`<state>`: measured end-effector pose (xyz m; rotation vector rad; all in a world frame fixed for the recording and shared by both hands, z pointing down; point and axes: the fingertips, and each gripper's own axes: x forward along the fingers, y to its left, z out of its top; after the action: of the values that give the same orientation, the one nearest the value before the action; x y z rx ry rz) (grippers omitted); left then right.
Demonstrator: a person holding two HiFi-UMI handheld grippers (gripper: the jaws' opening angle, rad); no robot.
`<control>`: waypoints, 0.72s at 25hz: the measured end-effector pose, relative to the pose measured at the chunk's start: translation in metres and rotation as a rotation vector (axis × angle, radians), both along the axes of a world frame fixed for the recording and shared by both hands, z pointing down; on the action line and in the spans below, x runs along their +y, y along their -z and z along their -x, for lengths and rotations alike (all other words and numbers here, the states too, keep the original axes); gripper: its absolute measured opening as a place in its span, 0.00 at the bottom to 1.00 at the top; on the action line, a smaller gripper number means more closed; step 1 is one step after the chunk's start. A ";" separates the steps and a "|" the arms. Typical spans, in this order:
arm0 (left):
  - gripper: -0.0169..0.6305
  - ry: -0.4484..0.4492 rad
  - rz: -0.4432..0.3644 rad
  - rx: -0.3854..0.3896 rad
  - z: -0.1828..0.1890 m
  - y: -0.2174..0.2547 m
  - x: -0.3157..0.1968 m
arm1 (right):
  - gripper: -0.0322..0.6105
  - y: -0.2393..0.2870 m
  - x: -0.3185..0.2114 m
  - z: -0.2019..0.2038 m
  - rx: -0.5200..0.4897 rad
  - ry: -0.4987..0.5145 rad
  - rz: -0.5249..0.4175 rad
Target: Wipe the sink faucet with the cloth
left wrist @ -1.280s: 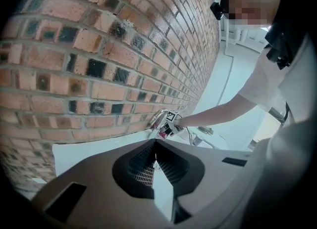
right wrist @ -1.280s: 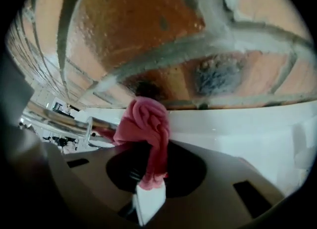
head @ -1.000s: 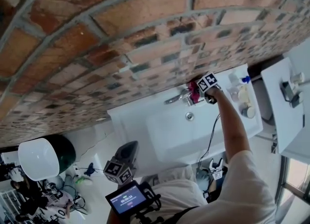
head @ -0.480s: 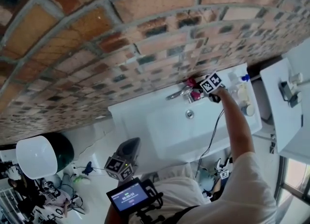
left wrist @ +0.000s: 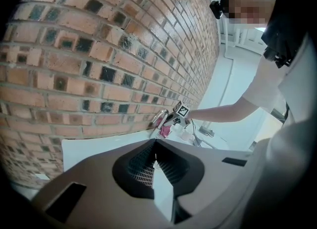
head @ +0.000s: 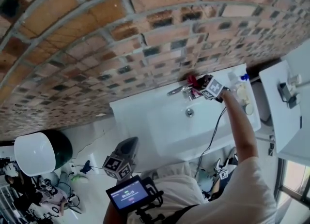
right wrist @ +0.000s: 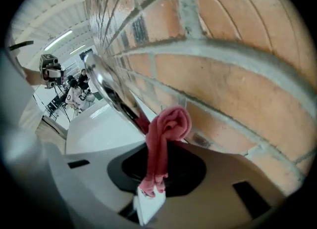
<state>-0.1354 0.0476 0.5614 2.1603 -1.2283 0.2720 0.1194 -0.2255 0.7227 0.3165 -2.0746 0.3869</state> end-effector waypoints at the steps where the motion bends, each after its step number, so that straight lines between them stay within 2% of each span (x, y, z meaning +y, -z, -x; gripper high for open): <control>1: 0.00 -0.003 -0.005 0.001 -0.001 0.002 0.001 | 0.16 0.006 -0.001 0.001 -0.009 -0.010 -0.014; 9: 0.00 -0.004 -0.030 0.022 -0.002 0.010 0.008 | 0.16 0.065 0.004 0.003 -0.089 -0.026 -0.089; 15: 0.00 -0.003 -0.036 0.041 0.000 0.011 0.015 | 0.16 0.123 0.016 0.024 -0.296 -0.103 -0.039; 18: 0.00 -0.005 -0.037 0.041 0.001 0.011 0.018 | 0.16 0.141 0.027 0.045 -0.321 -0.097 -0.055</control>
<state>-0.1367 0.0652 0.5500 2.1901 -1.2144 0.2070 0.0739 -0.1986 0.5819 0.4113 -2.3928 0.4635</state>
